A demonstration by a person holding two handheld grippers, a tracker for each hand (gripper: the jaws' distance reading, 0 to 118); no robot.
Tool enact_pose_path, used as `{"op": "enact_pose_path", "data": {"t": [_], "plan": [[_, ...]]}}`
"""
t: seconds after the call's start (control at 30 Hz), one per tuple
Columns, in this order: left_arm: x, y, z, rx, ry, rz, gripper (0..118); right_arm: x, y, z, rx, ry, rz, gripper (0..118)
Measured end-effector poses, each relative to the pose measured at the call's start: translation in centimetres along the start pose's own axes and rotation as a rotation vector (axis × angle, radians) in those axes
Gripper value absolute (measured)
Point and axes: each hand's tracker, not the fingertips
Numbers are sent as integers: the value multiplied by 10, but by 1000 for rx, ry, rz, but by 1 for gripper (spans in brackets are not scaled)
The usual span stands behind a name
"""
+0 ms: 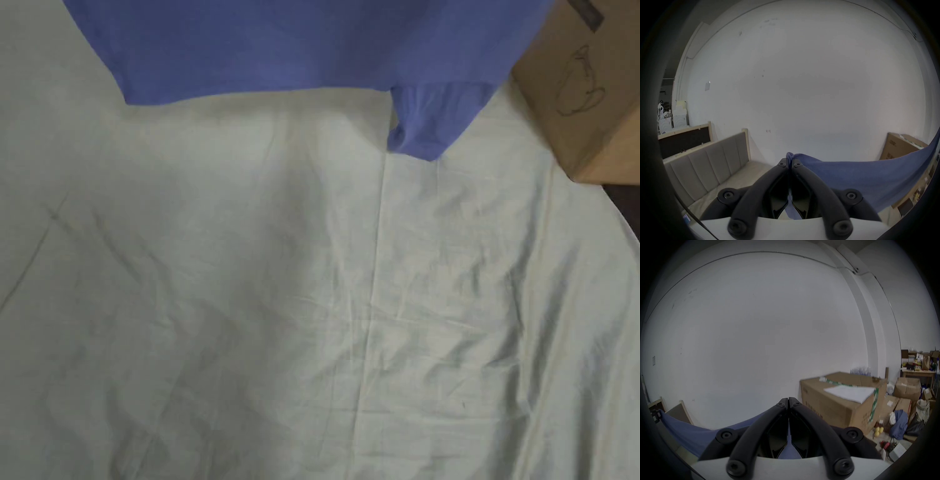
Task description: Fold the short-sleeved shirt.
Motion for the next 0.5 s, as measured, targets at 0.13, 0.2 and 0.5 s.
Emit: {"op": "enact_pose_path", "data": {"t": [0.13,0.2,0.5], "plan": [[-15,-58,30,-92,-68,39,0,28,-58,24,-148,-31,-30,0],[-24,-88,50,-123,-111,77,0,42,-87,40,-190,0,-72,0],[-68,-237,153,-287,-174,46,0,114,-228,132,-439,62,-75,0]]}}
